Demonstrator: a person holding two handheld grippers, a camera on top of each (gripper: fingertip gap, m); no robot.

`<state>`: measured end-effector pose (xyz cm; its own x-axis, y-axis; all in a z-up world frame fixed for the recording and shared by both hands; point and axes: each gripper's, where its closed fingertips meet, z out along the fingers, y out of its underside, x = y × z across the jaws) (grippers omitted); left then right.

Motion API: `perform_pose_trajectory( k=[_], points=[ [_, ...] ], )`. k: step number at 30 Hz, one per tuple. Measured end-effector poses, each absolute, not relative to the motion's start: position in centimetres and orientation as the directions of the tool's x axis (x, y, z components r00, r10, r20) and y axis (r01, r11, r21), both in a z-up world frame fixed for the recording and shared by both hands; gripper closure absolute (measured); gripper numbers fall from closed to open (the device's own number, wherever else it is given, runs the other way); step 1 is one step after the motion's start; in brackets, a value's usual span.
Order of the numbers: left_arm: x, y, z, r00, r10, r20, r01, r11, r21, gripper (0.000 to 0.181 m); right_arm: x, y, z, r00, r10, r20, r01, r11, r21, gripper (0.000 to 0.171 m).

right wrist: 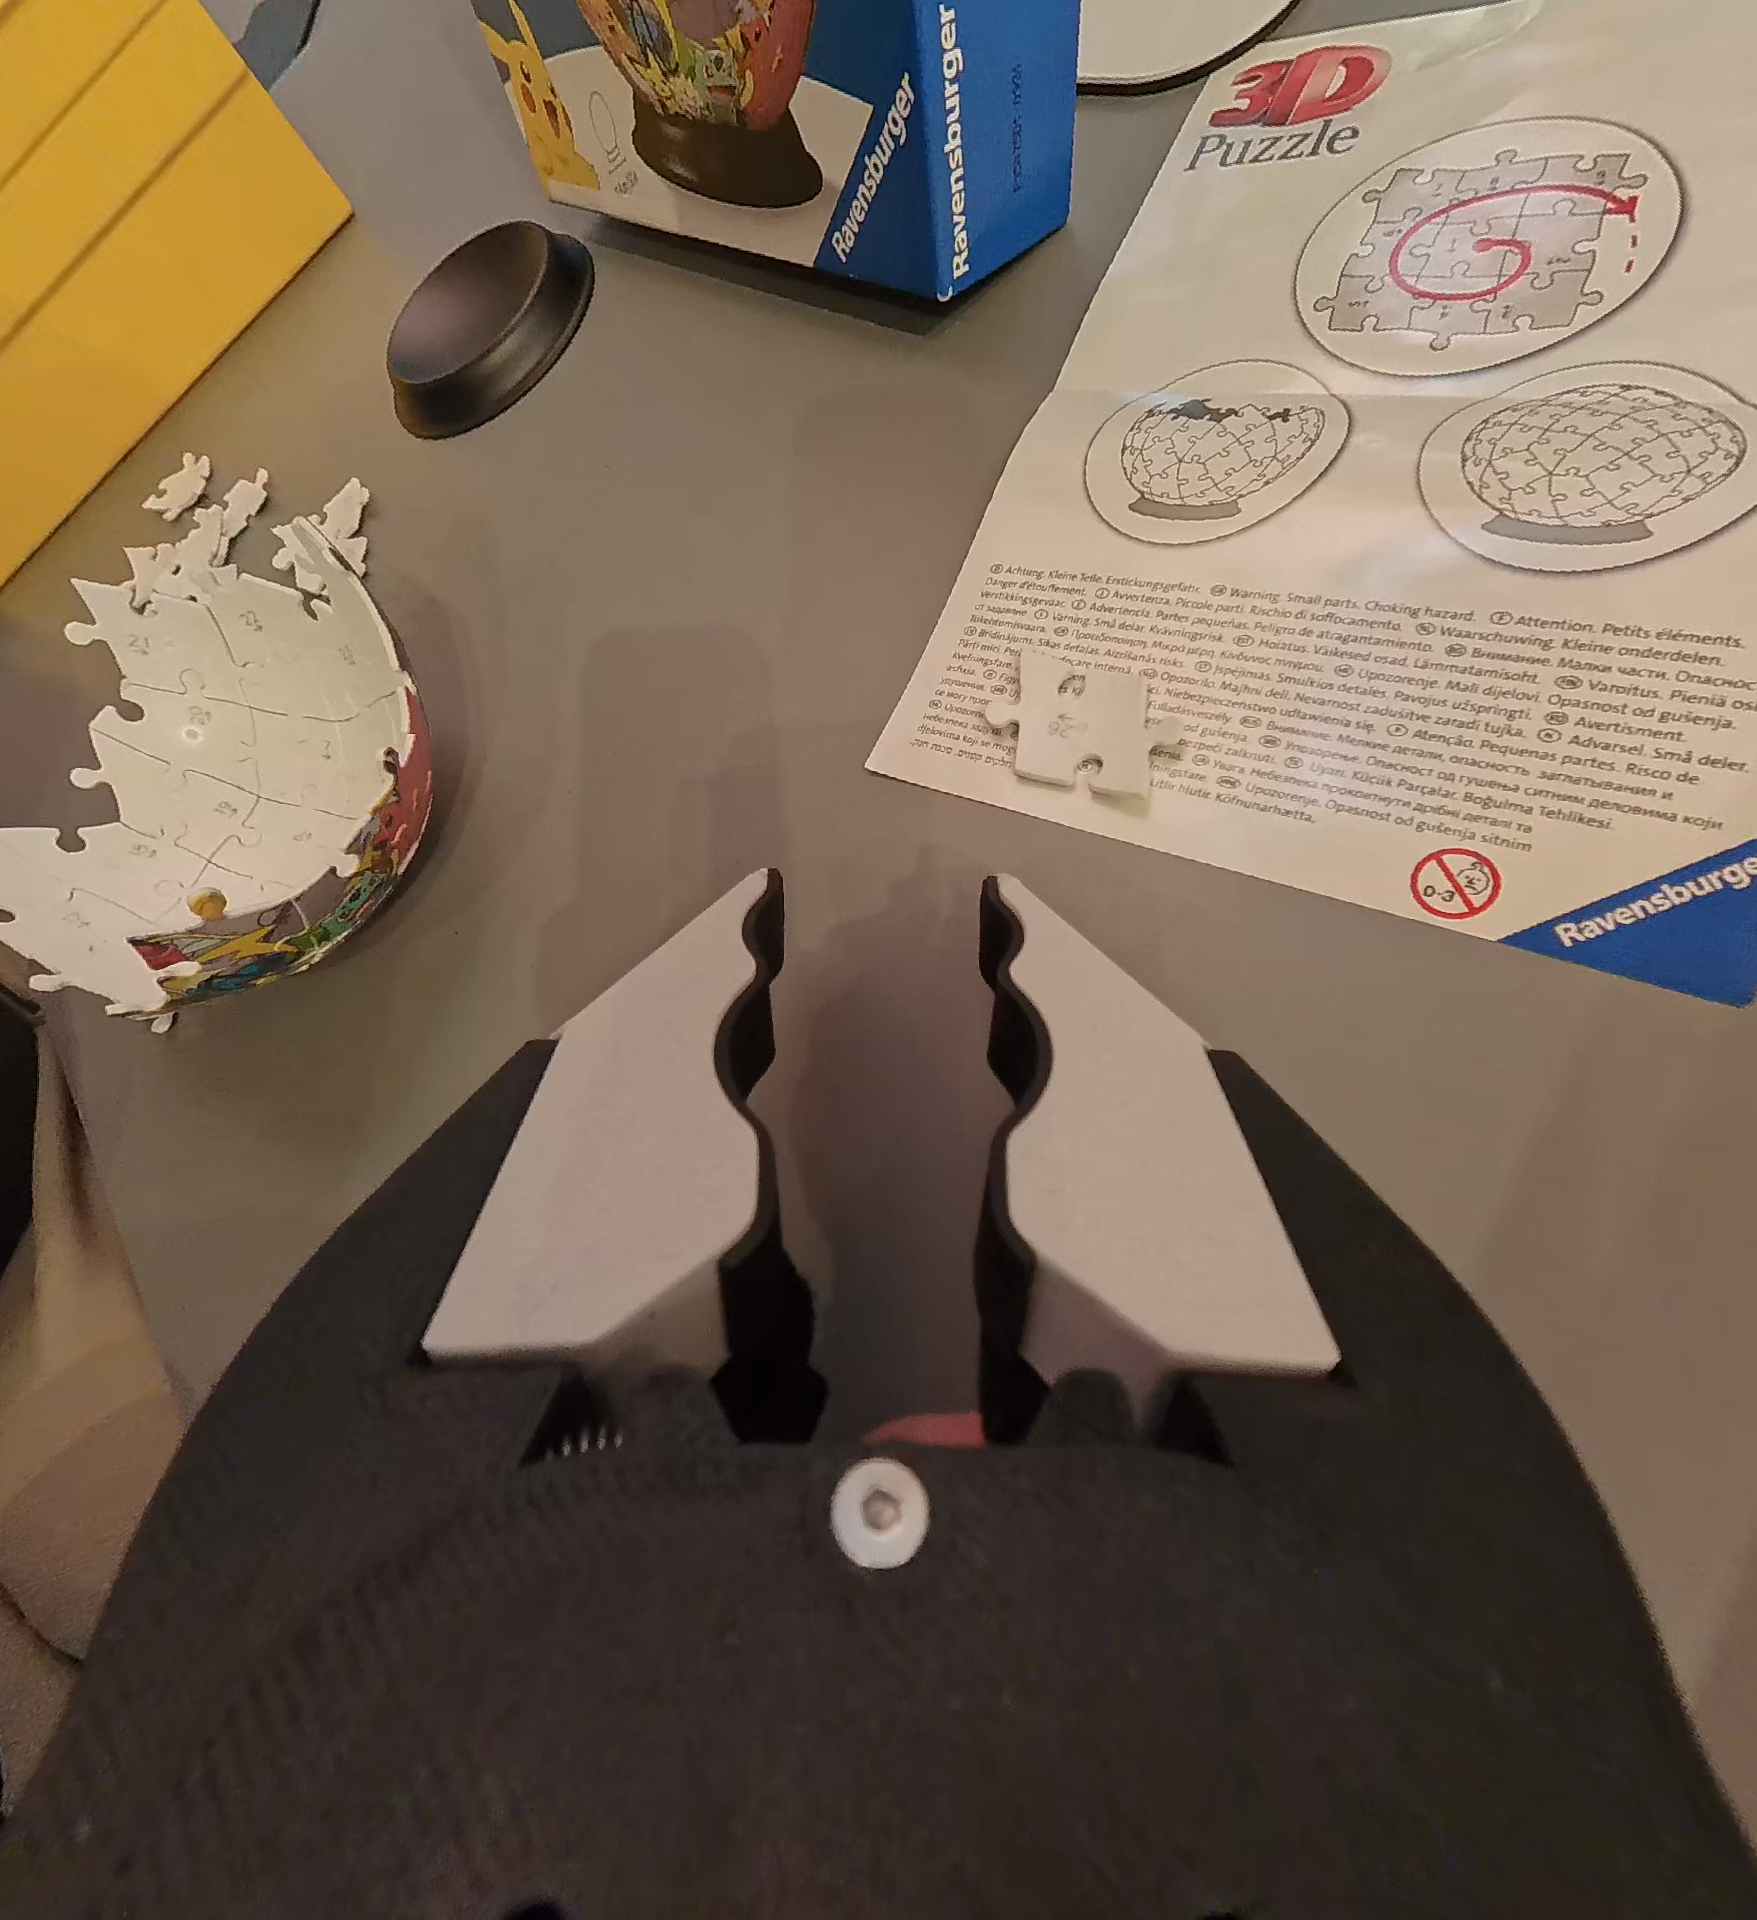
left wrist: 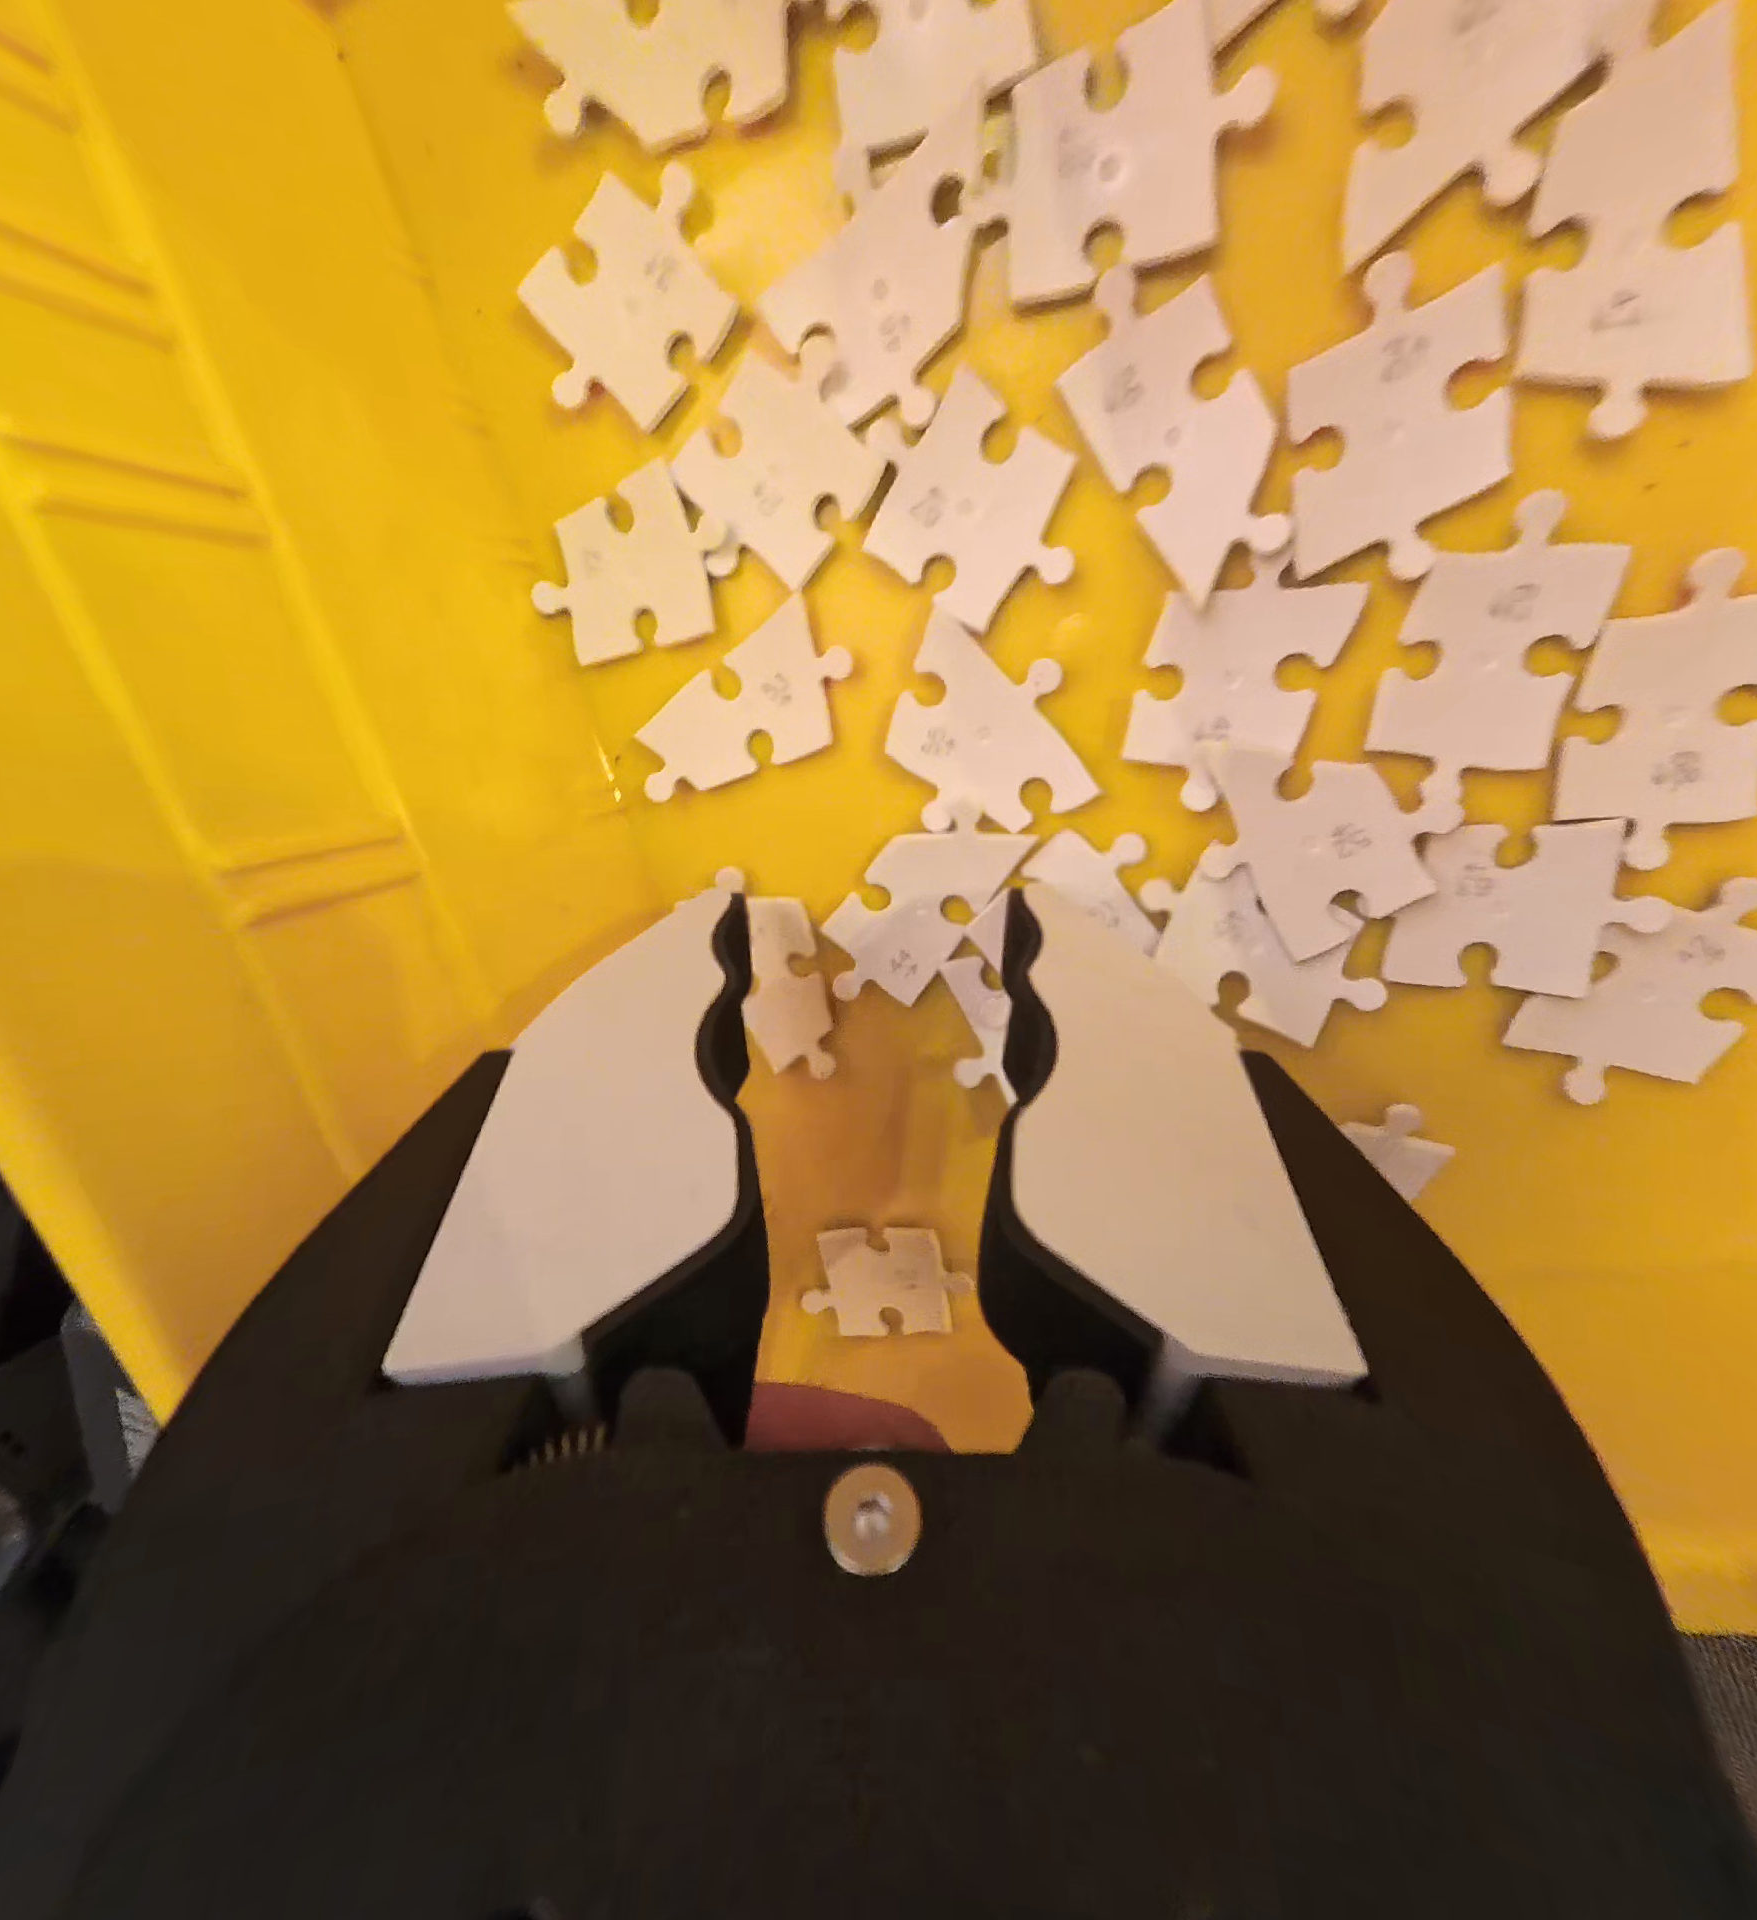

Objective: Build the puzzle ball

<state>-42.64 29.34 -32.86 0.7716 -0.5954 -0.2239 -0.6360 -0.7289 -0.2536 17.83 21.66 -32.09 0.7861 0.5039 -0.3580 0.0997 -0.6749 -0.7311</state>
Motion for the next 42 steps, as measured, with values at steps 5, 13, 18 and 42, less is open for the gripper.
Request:
perform_pose_trajectory(
  k=[5, 13, 18, 42],
  points=[
    [-43.8, 29.5, -32.0, 0.789, -0.558, -0.258, -0.613, -0.748, -0.254, 0.143, 17.8, 21.7, -32.1, 0.786, 0.504, -0.359, 0.099, -0.675, -0.731, 0.135],
    [-45.0, 29.1, -31.0, 0.787, -0.547, -0.286, -0.610, -0.758, -0.229, 0.161, 17.8, 21.7, -32.0, 0.784, 0.505, -0.361, 0.096, -0.673, -0.733, 0.135],
    [-45.4, 28.0, -32.6, 0.750, -0.592, -0.295, -0.644, -0.755, -0.121, 0.154, 17.8, 21.6, -32.0, 0.782, 0.509, -0.361, 0.097, -0.671, -0.735, 0.135],
    [-43.1, 32.8, -32.4, 0.801, -0.491, -0.342, -0.594, -0.723, -0.353, 0.158, 17.8, 21.6, -31.9, 0.779, 0.511, -0.363, 0.096, -0.669, -0.737, 0.135]
  ],
)
